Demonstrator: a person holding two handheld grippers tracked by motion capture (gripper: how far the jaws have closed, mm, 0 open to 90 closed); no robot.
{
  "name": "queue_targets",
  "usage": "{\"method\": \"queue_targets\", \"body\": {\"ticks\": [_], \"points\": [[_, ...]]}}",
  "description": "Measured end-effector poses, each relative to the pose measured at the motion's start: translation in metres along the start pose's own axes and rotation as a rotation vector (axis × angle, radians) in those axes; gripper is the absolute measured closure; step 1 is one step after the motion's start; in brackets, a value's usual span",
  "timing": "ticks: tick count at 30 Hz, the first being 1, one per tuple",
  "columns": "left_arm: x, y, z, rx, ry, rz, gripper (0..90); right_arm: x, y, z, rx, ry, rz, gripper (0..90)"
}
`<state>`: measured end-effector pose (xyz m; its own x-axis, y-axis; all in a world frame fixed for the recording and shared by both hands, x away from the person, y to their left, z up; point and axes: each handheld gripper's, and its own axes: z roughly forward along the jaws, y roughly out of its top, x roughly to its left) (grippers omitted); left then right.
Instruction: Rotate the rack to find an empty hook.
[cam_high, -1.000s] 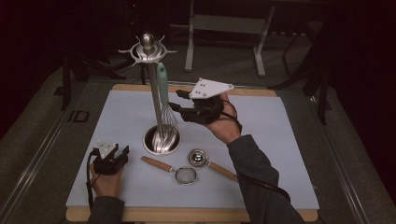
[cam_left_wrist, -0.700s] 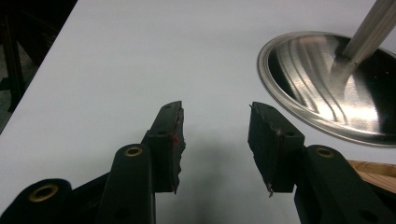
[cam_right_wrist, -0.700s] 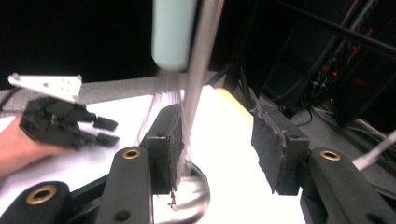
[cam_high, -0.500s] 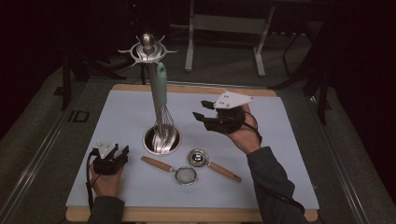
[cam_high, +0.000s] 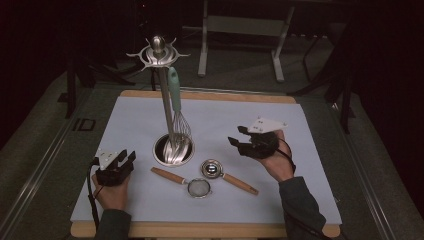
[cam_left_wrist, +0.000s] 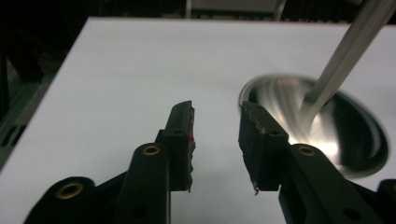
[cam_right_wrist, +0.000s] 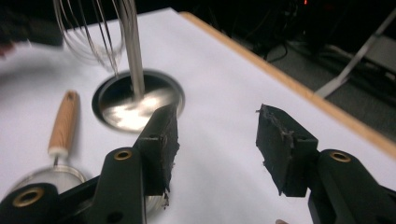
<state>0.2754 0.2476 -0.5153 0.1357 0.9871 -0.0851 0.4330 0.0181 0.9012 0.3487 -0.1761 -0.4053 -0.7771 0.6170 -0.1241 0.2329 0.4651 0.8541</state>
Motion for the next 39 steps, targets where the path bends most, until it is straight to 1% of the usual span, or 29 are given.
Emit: {"method": "queue_targets", "body": {"ticks": [4, 7, 9, 14, 15, 16, 18, 22, 26, 28, 29, 33, 35, 36, 37, 38, 39], "points": [[-0.004, 0.011, -0.006, -0.040, -0.027, -0.008, 68.6, -0.002, -0.027, 0.000, 0.044, -0.008, 0.026, 46.9], [-0.009, 0.020, -0.011, -0.076, -0.053, -0.006, 70.6, -0.004, -0.045, -0.001, 0.078, -0.036, 0.044, 46.6], [-0.013, 0.027, -0.013, -0.103, -0.081, -0.006, 72.0, -0.007, -0.054, -0.003, 0.091, -0.045, 0.060, 46.6], [-0.023, 0.044, -0.020, -0.182, -0.141, -0.002, 77.5, -0.014, -0.073, -0.004, 0.096, -0.055, 0.117, 46.5], [-0.023, 0.044, -0.020, -0.182, -0.141, -0.002, 78.4, -0.015, -0.075, -0.003, 0.112, -0.058, 0.121, 46.3], [-0.027, 0.051, -0.023, -0.212, -0.160, -0.003, 79.5, -0.016, -0.077, -0.003, 0.118, -0.067, 0.122, 46.2], [-0.030, 0.059, -0.026, -0.241, -0.181, -0.010, 82.7, -0.017, -0.079, -0.003, 0.112, -0.064, 0.142, 46.0], [-0.035, 0.072, -0.030, -0.297, -0.218, -0.023, 89.7, -0.018, -0.083, -0.005, 0.110, -0.065, 0.165, 45.9], [-0.041, 0.083, -0.035, -0.350, -0.245, -0.021, 89.9, -0.020, -0.089, -0.008, 0.108, -0.072, 0.188, 45.9], [-0.041, 0.083, -0.035, -0.350, -0.245, -0.021, 90.0, -0.021, -0.090, -0.008, 0.109, -0.074, 0.194, 45.9], [-0.046, 0.092, -0.039, -0.394, -0.261, -0.024, 90.0, -0.023, -0.093, -0.009, 0.112, -0.078, 0.203, 45.9], [-0.051, 0.104, -0.045, -0.443, -0.283, -0.020, 90.0, -0.025, -0.098, -0.007, 0.136, -0.100, 0.192, 46.0], [-0.055, 0.112, -0.049, -0.479, -0.300, -0.019, 90.0, -0.025, -0.099, -0.007, 0.143, -0.108, 0.185, 46.0], [-0.055, 0.112, -0.049, -0.479, -0.300, -0.019, 90.0, -0.025, -0.099, -0.007, 0.145, -0.109, 0.183, 46.0], [-0.057, 0.120, -0.053, -0.504, -0.311, -0.010, 90.0, -0.025, -0.099, -0.007, 0.146, -0.110, 0.182, 46.0], [-0.057, 0.120, -0.053, -0.504, -0.311, -0.010, 90.0, -0.025, -0.099, -0.007, 0.147, -0.113, 0.182, 46.0], [-0.060, 0.127, -0.056, -0.528, -0.322, -0.006, 90.0, -0.025, -0.099, -0.007, 0.146, -0.113, 0.182, 46.0]]}}
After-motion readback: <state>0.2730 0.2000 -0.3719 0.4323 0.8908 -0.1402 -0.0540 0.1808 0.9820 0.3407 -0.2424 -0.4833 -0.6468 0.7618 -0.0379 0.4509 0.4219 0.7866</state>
